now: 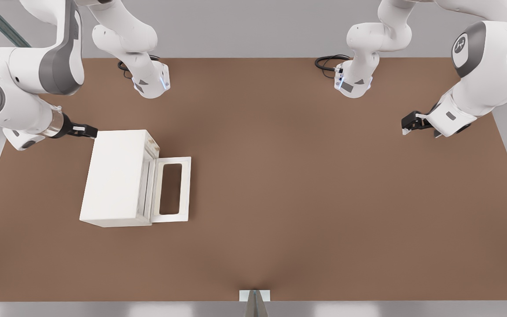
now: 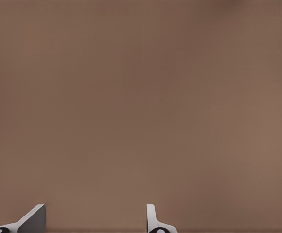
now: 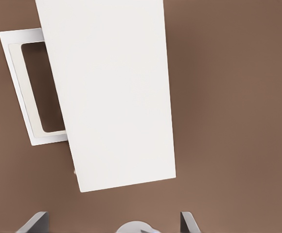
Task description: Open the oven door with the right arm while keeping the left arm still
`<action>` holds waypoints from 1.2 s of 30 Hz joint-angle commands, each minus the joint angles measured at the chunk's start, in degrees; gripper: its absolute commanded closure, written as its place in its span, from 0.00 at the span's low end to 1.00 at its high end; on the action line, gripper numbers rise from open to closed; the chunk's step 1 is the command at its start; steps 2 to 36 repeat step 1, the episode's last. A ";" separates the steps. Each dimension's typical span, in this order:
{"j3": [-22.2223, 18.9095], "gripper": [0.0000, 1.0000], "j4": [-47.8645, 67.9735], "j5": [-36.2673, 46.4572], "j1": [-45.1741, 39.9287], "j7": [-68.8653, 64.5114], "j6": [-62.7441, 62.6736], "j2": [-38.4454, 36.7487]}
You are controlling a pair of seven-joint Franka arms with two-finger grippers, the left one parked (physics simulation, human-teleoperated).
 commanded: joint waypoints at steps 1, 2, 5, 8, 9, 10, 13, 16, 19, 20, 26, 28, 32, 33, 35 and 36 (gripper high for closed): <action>0.01 0.00 0.02 0.09 0.00 -4.74 0.33 -0.06; 0.01 0.00 0.02 0.09 0.00 -4.74 0.33 -0.06; 0.01 0.00 0.02 0.09 0.00 -4.74 0.33 -0.06; 0.01 0.00 0.02 0.09 0.00 -4.74 0.33 -0.06; 0.01 0.00 0.02 0.09 0.00 -4.74 0.33 -0.06; 0.01 0.00 0.02 0.09 0.00 -4.74 0.33 -0.06; 0.01 0.00 0.02 0.09 0.00 -4.74 0.33 -0.06; 0.01 0.00 0.02 0.09 0.00 -4.74 0.33 -0.06; 0.01 0.00 0.02 0.09 0.00 -4.74 0.33 -0.06; 0.01 0.00 0.02 0.09 0.00 -4.74 0.33 -0.06; 0.01 0.00 0.02 0.09 0.00 -4.74 0.33 -0.06; 0.01 0.00 0.02 0.09 0.00 -4.74 0.33 -0.06; 0.01 0.00 0.02 0.09 0.00 -4.74 0.33 -0.06; 0.01 0.00 0.02 0.09 0.00 -4.74 0.33 -0.06; 0.01 0.00 0.02 0.09 0.00 -4.74 0.33 -0.06; 0.01 0.00 0.02 0.09 0.00 -4.74 0.33 -0.06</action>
